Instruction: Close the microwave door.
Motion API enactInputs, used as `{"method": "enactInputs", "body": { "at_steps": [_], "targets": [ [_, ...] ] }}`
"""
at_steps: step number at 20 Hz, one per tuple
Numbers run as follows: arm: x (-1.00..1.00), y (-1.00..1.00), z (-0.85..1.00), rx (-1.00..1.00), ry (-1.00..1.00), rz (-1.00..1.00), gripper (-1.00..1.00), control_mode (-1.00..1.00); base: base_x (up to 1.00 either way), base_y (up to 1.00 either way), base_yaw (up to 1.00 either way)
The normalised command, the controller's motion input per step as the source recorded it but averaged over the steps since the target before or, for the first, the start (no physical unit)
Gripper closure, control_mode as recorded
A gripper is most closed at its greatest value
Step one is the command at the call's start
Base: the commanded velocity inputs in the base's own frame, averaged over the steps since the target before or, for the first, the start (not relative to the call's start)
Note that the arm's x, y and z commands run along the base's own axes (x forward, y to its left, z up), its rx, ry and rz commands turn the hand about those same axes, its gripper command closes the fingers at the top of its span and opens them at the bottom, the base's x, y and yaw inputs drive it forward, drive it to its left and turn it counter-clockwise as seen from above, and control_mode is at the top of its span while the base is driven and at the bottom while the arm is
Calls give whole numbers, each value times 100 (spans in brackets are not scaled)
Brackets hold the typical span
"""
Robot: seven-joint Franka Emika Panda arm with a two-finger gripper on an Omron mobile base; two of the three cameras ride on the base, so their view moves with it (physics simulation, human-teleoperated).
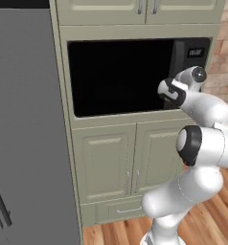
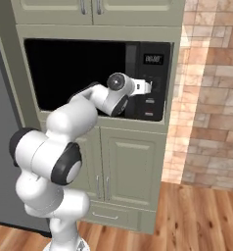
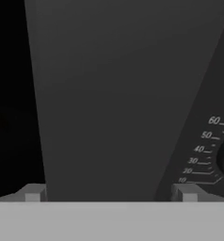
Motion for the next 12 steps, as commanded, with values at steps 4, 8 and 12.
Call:
{"method": "enactInputs", "body": {
  "at_steps": [4, 8, 12],
  "targets": [
    [26, 0, 0, 0, 1, 0, -100, -100, 0, 0, 0],
    [25, 0, 0, 0, 0, 0, -100, -100, 0, 0, 0],
    [43, 0, 0, 0, 0, 0, -100, -100, 0, 0, 0]
  ]
}}
